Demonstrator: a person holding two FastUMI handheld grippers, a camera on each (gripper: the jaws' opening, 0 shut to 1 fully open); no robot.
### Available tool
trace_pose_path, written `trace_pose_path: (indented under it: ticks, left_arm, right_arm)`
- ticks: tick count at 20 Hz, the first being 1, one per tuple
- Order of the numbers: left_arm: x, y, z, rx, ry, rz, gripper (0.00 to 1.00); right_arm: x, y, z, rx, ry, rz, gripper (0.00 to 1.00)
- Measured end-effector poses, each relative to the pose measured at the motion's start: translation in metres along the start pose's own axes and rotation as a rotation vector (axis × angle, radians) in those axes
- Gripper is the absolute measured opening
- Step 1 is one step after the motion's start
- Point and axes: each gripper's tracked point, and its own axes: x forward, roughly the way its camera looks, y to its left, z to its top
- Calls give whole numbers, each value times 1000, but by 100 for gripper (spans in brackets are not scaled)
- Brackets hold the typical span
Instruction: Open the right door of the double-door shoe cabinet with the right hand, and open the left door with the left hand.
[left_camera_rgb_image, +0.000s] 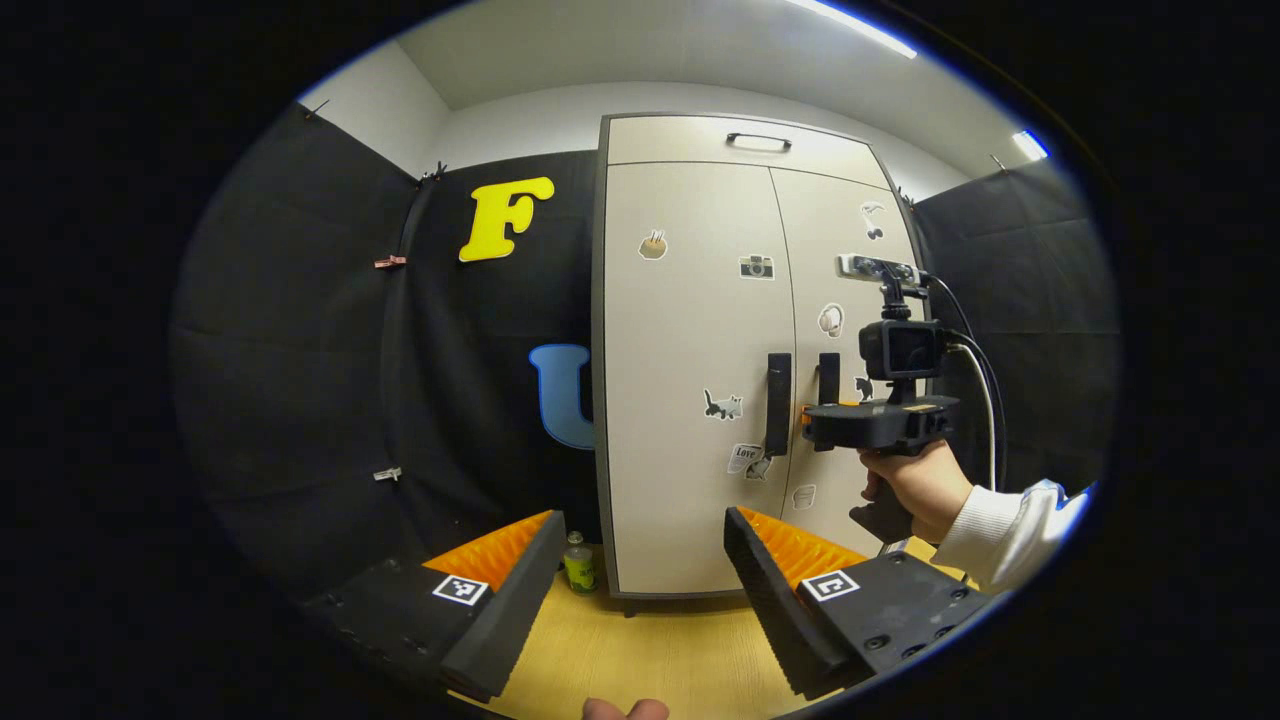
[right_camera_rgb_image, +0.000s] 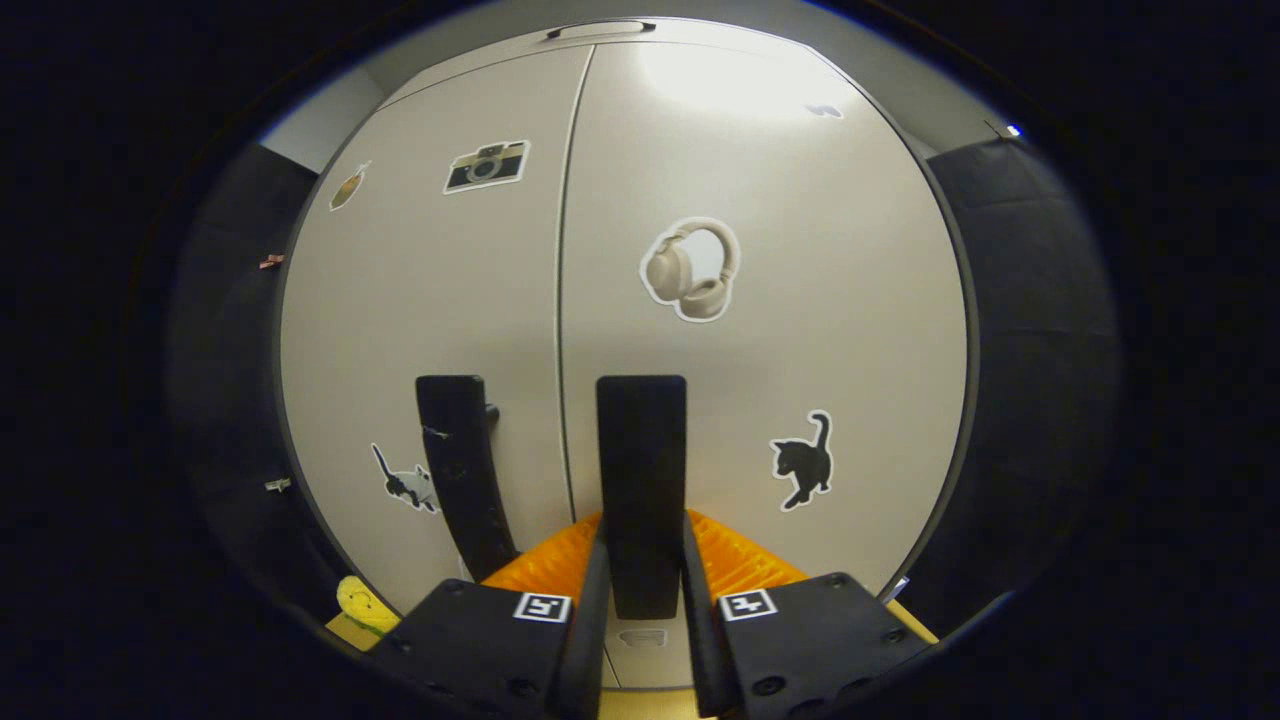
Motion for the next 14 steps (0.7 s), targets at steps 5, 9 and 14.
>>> trace_pose_path:
  ticks: [5, 9, 14]
  left_arm:
    - [-1, 3, -7, -10, 13, -14, 98]
    - [-9, 5, -6, -21, 13, -11, 98]
    - [-17, 0, 3, -22, -8, -1, 98]
  right_arm:
    - [0, -2, -2, 31, 63, -11, 29]
    - [-6, -4, -2, 41, 69, -2, 19]
    - [-27, -12, 2, 74, 64, 8, 19]
